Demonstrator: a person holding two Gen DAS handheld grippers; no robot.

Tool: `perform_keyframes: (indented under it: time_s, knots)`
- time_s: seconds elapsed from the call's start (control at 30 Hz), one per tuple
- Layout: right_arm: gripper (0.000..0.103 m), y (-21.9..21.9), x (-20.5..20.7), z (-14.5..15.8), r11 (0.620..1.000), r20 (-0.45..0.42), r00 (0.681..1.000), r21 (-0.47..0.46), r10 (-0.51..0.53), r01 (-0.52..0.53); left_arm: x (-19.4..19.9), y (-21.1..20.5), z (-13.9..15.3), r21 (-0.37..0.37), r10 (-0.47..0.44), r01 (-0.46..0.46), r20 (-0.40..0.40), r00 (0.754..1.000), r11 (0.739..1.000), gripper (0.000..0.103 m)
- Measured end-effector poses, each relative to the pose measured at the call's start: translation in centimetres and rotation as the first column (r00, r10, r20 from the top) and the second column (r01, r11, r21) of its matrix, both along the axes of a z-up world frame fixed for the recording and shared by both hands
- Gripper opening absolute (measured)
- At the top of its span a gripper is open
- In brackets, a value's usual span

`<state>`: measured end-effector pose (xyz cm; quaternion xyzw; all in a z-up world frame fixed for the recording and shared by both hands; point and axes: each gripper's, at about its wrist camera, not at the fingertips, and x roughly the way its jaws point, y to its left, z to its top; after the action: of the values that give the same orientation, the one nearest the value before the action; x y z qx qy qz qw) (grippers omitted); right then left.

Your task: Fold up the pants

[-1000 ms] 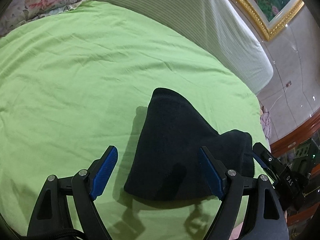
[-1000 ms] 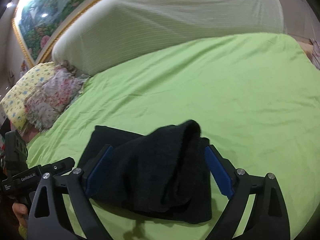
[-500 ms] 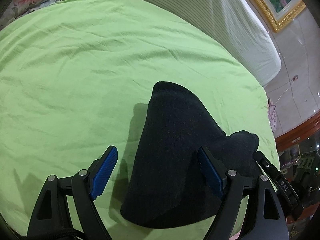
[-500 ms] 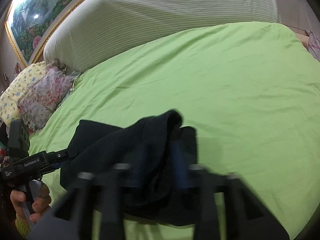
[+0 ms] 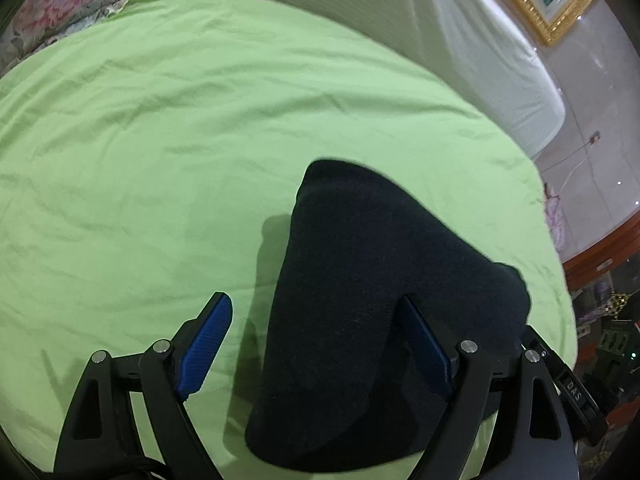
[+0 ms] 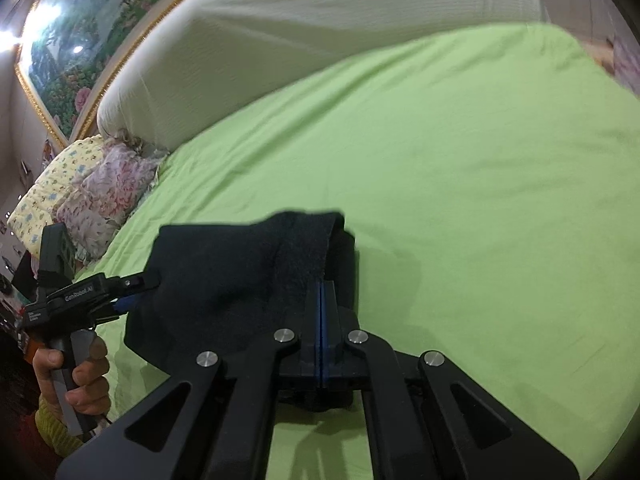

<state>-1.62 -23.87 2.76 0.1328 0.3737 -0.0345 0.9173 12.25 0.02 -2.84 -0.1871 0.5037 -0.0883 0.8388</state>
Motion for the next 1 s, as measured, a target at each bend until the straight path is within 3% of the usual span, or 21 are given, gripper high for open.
perform_keyframes:
  time_s: [0.27, 0.3, 0.37, 0.4, 0.43, 0.5, 0.7, 0.77, 0.83, 1.0]
  knots:
    - [0.007, 0.0, -0.2, 1.7, 0.999, 0.028, 0.999, 0.043, -0.024, 0.022, -0.3, 0.4, 0.5, -0.005, -0.001, 0.001, 0.003, 1.0, 1.0, 0.086]
    - [0.016, 0.0, -0.3, 1.9, 0.999, 0.037, 0.999, 0.046, -0.031, 0.029, -0.4, 0.5, 0.5, -0.012, 0.003, -0.003, 0.004, 1.0, 1.0, 0.086]
    - [0.043, 0.0, -0.5, 2.4, 0.997, 0.07, 0.997, 0.069, -0.031, 0.026, -0.5, 0.7, 0.6, -0.021, 0.005, -0.005, 0.001, 1.0, 1.0, 0.086]
    - [0.063, 0.1, -0.7, 2.5, 0.996, 0.091, 0.996, 0.083, -0.025, 0.018, -0.5, 0.8, 0.6, -0.02, 0.005, -0.005, -0.001, 1.0, 1.0, 0.086]
    - [0.065, 0.4, -0.7, 2.6, 0.996, 0.105, 0.994, 0.088, -0.017, 0.007, -0.6, 0.9, 0.6, -0.019, 0.007, -0.007, -0.001, 1.0, 1.0, 0.086]
    - [0.065, 1.0, -0.4, 2.5, 0.997, 0.109, 0.994, 0.079, 0.003, -0.012, -0.6, 1.0, 0.5, -0.026, 0.012, -0.012, -0.006, 1.0, 1.0, 0.086]
    - [0.065, 0.6, 1.1, -1.0, 0.995, -0.026, 0.999, 0.096, -0.033, 0.035, -1.0, 1.1, -0.1, -0.033, 0.011, -0.012, -0.023, 1.0, 0.999, 0.086]
    - [0.063, -0.2, 1.1, -2.0, 0.986, -0.03, 0.999, 0.162, -0.03, 0.035, -0.9, 1.1, -0.3, -0.029, 0.008, -0.009, -0.027, 1.0, 1.0, 0.086]
    - [0.052, -1.2, 0.9, -2.6, 0.971, -0.025, 0.999, 0.235, -0.032, 0.037, -0.8, 1.1, -0.5, -0.039, 0.005, -0.006, -0.031, 1.0, 0.999, 0.086]
    - [0.043, -1.4, 0.7, -2.6, 0.969, -0.02, 1.0, 0.247, 0.001, 0.004, -0.3, 0.4, -1.5, -0.05, 0.002, -0.004, -0.044, 0.999, 0.999, 0.087]
